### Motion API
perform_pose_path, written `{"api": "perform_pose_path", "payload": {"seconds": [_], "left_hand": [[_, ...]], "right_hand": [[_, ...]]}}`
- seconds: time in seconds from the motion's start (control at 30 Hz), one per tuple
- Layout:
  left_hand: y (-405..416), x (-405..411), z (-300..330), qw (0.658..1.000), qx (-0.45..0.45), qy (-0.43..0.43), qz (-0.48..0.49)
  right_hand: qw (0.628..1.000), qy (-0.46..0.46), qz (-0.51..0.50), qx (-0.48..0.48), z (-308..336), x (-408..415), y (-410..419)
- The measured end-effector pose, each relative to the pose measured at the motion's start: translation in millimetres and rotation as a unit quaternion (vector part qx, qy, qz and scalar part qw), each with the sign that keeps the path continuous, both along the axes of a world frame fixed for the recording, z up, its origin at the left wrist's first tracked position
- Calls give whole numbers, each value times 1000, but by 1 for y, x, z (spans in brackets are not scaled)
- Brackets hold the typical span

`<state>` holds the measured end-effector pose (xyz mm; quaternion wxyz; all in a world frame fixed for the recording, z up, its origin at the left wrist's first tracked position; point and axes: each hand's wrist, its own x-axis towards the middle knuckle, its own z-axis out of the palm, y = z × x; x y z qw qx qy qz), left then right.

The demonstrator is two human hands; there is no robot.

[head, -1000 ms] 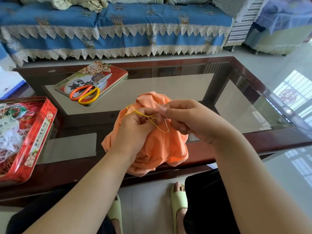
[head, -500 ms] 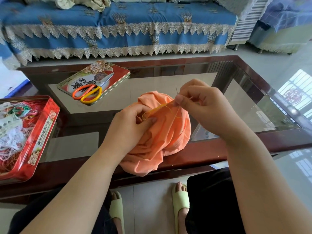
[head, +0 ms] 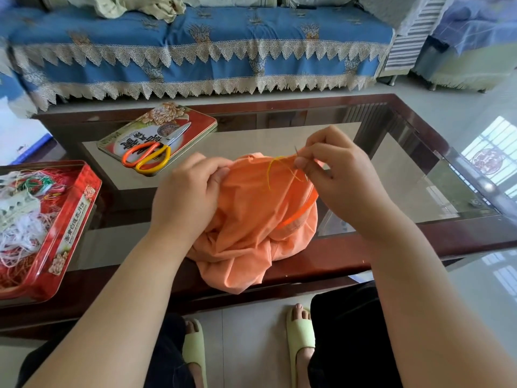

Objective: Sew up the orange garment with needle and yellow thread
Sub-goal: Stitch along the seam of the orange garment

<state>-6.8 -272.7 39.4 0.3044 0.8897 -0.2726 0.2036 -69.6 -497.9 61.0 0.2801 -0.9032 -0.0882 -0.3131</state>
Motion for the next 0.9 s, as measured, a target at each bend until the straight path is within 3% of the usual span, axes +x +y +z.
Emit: {"api": "perform_pose_path", "payload": {"seconds": [0.1,0.37,0.47,0.9], "left_hand": [[-1,0,-4,996,-25,81,-30],[-31,-26,5,986,-73,109,-103],[-37,-28,11,959,-143,208,-128],[-32,-31,8,915,-216,328,-89]], "right_hand": [[1000,15,11,-8,-2,0,2],[997,-17,68,-15,6,-9,16],[996,-28,81,-36,5,-11,20],[999,2,53,-1,-1,-14,22]]}}
